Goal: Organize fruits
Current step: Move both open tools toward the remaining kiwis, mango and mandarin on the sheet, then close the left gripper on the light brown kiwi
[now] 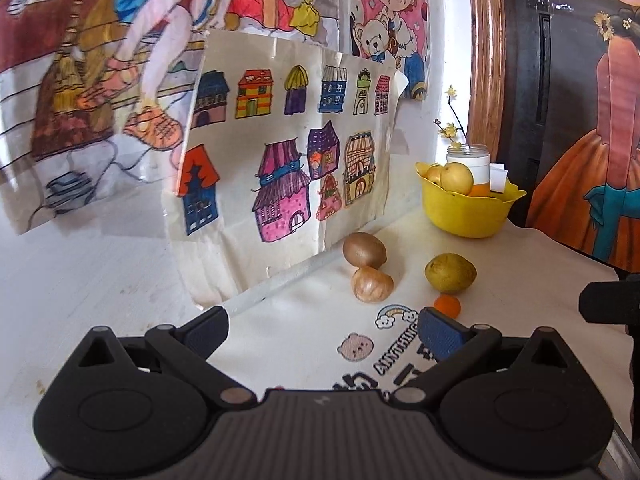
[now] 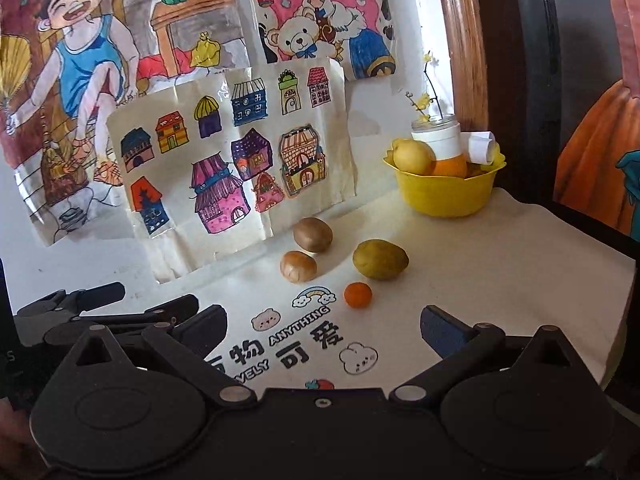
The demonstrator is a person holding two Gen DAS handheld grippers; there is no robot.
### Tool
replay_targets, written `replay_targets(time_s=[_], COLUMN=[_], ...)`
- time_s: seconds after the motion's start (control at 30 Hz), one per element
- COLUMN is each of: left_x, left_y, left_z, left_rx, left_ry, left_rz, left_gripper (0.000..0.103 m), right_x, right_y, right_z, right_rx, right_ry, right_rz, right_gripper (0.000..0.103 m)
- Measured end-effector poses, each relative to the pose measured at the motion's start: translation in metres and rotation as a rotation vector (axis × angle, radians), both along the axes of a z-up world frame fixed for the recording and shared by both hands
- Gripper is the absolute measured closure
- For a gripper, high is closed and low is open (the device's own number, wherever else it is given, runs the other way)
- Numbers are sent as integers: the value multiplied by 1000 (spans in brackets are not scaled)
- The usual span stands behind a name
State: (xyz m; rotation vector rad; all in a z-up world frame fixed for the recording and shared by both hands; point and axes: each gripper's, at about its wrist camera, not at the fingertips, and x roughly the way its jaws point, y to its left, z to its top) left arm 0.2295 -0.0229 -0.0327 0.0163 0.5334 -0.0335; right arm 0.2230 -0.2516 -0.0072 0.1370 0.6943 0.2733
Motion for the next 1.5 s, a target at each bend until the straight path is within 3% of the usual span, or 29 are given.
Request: replay_targets(time_s=[0.3, 0.5, 0.83, 1.07, 1.5], left_x=[47, 85, 132, 163, 186], left_y=[-4, -5, -24, -39, -56], left_z=[-27, -51, -74, -85, -95], left_rx=[28, -5, 15, 35, 59], left_ry=[43, 99, 116, 134, 144], left_rz=[-19, -39, -107, -121, -163], left_gripper=[0, 0, 1, 8, 32], right_x=[46, 73, 90, 101, 115], right_y=[4, 3, -1, -7, -15], right_z=[-20, -38, -52, -54, -64], right_rx=[6, 4, 36, 31, 44], right_ry=[52, 85, 97, 101, 119], right_rz=[3, -4, -17, -22, -30], right_gripper=[0, 0, 0, 0, 0])
